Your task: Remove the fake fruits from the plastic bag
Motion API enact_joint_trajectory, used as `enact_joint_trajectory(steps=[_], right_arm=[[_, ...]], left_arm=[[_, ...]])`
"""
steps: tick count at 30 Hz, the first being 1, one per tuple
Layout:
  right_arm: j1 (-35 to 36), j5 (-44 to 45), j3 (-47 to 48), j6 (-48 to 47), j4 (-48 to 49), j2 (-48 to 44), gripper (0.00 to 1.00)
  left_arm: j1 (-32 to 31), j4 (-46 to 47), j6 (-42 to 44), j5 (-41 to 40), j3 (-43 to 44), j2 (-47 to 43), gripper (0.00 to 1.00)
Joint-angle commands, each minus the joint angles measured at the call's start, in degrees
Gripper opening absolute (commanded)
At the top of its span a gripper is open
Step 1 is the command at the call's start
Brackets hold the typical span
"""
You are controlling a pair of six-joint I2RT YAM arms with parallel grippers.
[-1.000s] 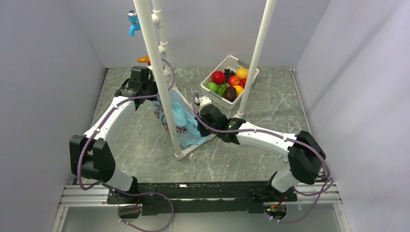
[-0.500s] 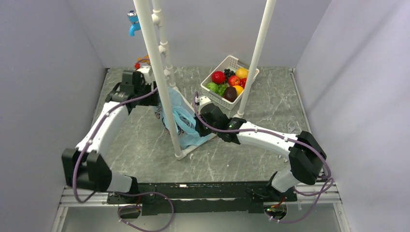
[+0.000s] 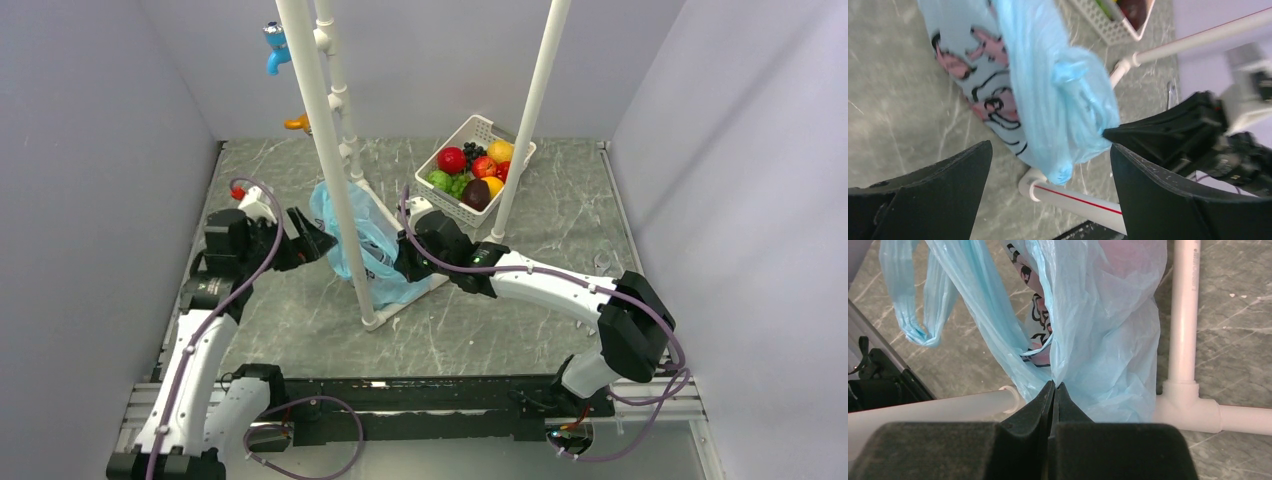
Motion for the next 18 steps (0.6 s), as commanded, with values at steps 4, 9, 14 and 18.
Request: enact_joint_trajectory(steps=[4,9,14,18], right_arm=[[-0.13,-1.85,2.61,0.99,2.37,-2.2,0.0],[-0.15,-1.29,2.32,0.95,2.1,-2.86,0.0],[0.05,1.28,1.55,-2.45,1.45,-3.81,0.04],[0.81,17.42,5.97,-10.68,-4.91,-3.2,0.32]], left_arm=[[-0.84,11.4,-10.98,6.72,-11.73,-1.73,0.9],[-1.16,15.1,-12.01,7.93,-13.81,0.28,0.61],[-1.19,14.46,-9.28,7.61,-11.74,1.87,0.08],[-1.19,8.62,-4.72,5.39,-6.95,2.35,0.0]])
